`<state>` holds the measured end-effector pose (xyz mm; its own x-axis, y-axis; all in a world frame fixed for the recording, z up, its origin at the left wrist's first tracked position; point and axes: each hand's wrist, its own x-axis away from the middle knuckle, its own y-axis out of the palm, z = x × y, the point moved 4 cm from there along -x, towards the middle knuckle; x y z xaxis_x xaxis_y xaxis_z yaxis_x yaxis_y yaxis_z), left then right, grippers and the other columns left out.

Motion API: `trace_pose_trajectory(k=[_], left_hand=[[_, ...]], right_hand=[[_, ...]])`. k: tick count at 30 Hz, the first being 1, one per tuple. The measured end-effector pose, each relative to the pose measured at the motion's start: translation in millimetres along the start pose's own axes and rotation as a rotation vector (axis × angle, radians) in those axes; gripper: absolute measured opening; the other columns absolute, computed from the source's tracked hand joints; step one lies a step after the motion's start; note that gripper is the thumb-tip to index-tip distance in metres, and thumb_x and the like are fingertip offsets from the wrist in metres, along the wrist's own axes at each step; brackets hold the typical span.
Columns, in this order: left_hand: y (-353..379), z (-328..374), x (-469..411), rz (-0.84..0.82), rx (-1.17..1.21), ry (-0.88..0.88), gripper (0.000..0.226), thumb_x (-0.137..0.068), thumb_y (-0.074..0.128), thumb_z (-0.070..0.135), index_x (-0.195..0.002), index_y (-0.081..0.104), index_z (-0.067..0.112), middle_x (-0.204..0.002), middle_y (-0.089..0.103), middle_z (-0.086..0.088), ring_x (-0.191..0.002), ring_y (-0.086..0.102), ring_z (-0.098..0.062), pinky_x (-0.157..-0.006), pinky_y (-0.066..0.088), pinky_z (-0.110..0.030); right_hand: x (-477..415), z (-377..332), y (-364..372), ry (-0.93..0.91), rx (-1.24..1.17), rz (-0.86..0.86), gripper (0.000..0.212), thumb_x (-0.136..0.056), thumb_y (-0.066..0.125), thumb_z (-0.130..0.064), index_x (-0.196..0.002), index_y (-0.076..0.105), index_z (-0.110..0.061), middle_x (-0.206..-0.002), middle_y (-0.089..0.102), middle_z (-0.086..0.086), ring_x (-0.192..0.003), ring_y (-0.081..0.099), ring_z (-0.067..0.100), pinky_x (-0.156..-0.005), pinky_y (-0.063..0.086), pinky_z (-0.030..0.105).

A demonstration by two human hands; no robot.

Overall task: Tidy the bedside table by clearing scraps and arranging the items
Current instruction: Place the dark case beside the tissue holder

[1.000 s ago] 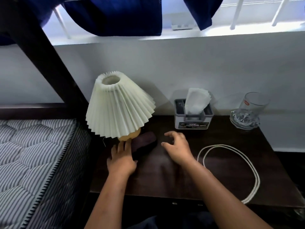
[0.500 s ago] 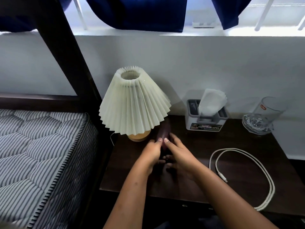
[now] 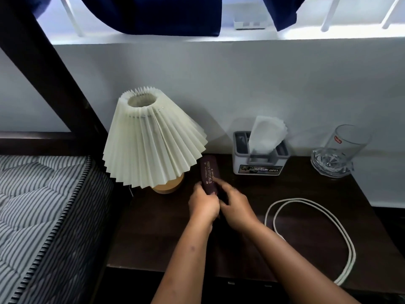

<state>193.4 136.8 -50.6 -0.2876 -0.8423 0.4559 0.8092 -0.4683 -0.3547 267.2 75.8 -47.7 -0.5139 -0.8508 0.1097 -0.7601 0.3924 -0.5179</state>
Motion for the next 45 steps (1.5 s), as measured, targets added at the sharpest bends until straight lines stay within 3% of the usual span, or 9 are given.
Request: trace_pose_trajectory(k=[8, 13, 22, 24, 27, 32, 36, 41, 45], left_hand=[[11.0, 6.7, -14.2, -0.024, -0.180, 0.076, 0.062, -0.087, 0.046, 0.017, -0.145, 0.024, 0.021, -0.142, 0.042, -0.012, -0.128, 0.042, -0.032, -0.107, 0.036, -0.041], [16.2, 8.1, -14.2, -0.047, -0.247, 0.067, 0.068, -0.087, 0.041, 0.015, -0.148, 0.010, 0.022, -0.155, 0.022, -0.004, -0.137, 0.024, -0.034, -0.110, 0.022, -0.032], [12.1, 13.3, -7.1, -0.079, -0.363, 0.165, 0.059, -0.089, 0.041, 0.018, -0.141, 0.027, 0.041, -0.158, 0.008, -0.001, -0.137, 0.016, -0.035, -0.111, 0.016, -0.033], [12.8, 15.6, -5.6, -0.074, -0.366, 0.181, 0.052, -0.091, 0.041, 0.025, -0.139, 0.030, 0.042, -0.158, 0.008, -0.002, -0.137, 0.015, -0.035, -0.112, 0.014, -0.032], [12.5, 19.5, -5.1, -0.032, -0.356, 0.225, 0.042, -0.093, 0.042, 0.037, -0.135, 0.039, 0.043, -0.157, 0.010, -0.004, -0.138, 0.011, -0.033, -0.112, 0.014, -0.033], [17.9, 14.9, -0.2, -0.042, -0.550, 0.318, 0.037, -0.092, 0.044, 0.040, -0.129, 0.046, 0.043, -0.157, -0.002, 0.005, -0.140, 0.001, -0.032, -0.109, 0.025, -0.046], [21.0, 11.6, -0.2, -0.086, -0.655, 0.311, 0.045, -0.089, 0.049, 0.038, -0.133, 0.039, 0.042, -0.156, -0.009, 0.007, -0.140, -0.001, -0.034, -0.109, 0.026, -0.051], [22.9, 9.8, -1.7, -0.087, -0.653, 0.301, 0.052, -0.089, 0.050, 0.036, -0.138, 0.035, 0.037, -0.156, -0.009, 0.004, -0.139, 0.002, -0.035, -0.111, 0.024, -0.048], [24.3, 9.5, -2.4, -0.085, -0.651, 0.307, 0.053, -0.089, 0.051, 0.035, -0.139, 0.033, 0.036, -0.156, -0.008, 0.003, -0.138, 0.002, -0.037, -0.112, 0.023, -0.045]], right_hand=[[-16.3, 13.7, 13.9, 0.004, 0.166, -0.083, 0.068, -0.090, 0.050, -0.016, -0.148, 0.017, -0.028, -0.156, 0.021, 0.012, -0.140, 0.024, 0.033, -0.116, 0.018, 0.035], [-25.0, 21.1, 15.9, 0.032, 0.255, -0.148, 0.070, -0.092, 0.048, -0.023, -0.148, 0.008, -0.029, -0.157, 0.011, 0.017, -0.145, 0.014, 0.031, -0.113, 0.012, 0.032], [-23.0, 14.0, 9.7, -0.007, 0.172, -0.178, 0.071, -0.093, 0.049, -0.014, -0.149, 0.005, -0.017, -0.157, 0.010, 0.016, -0.146, 0.010, 0.027, -0.118, 0.010, 0.033], [-23.6, 8.6, 1.0, -0.055, 0.201, -0.099, 0.068, -0.091, 0.048, -0.007, -0.149, 0.013, -0.013, -0.157, 0.017, 0.015, -0.146, 0.013, 0.023, -0.118, 0.012, 0.031], [-23.1, -2.9, -28.0, -0.103, 0.251, 0.222, 0.059, -0.085, 0.050, -0.005, -0.141, 0.036, -0.015, -0.145, 0.041, 0.009, -0.136, 0.032, 0.025, -0.111, 0.017, 0.025], [-15.1, 3.7, -84.0, 0.009, 0.411, 0.607, 0.051, -0.081, 0.055, -0.009, -0.129, 0.047, -0.021, -0.133, 0.044, 0.010, -0.119, 0.035, 0.035, -0.095, 0.039, 0.041], [-14.0, 23.2, -89.4, 0.117, 0.660, 0.444, 0.061, -0.082, 0.056, -0.013, -0.138, 0.037, -0.030, -0.151, 0.026, 0.004, -0.130, 0.021, 0.043, -0.098, 0.041, 0.048], [-19.3, 39.5, -81.5, 0.212, 0.661, 0.247, 0.076, -0.087, 0.055, -0.024, -0.146, 0.010, -0.039, -0.157, 0.012, 0.000, -0.136, 0.013, 0.052, -0.109, 0.028, 0.056], [-23.6, 43.5, -81.9, 0.215, 0.610, 0.200, 0.072, -0.087, 0.057, -0.022, -0.145, 0.017, -0.037, -0.156, 0.011, 0.000, -0.138, 0.008, 0.051, -0.109, 0.027, 0.055]])
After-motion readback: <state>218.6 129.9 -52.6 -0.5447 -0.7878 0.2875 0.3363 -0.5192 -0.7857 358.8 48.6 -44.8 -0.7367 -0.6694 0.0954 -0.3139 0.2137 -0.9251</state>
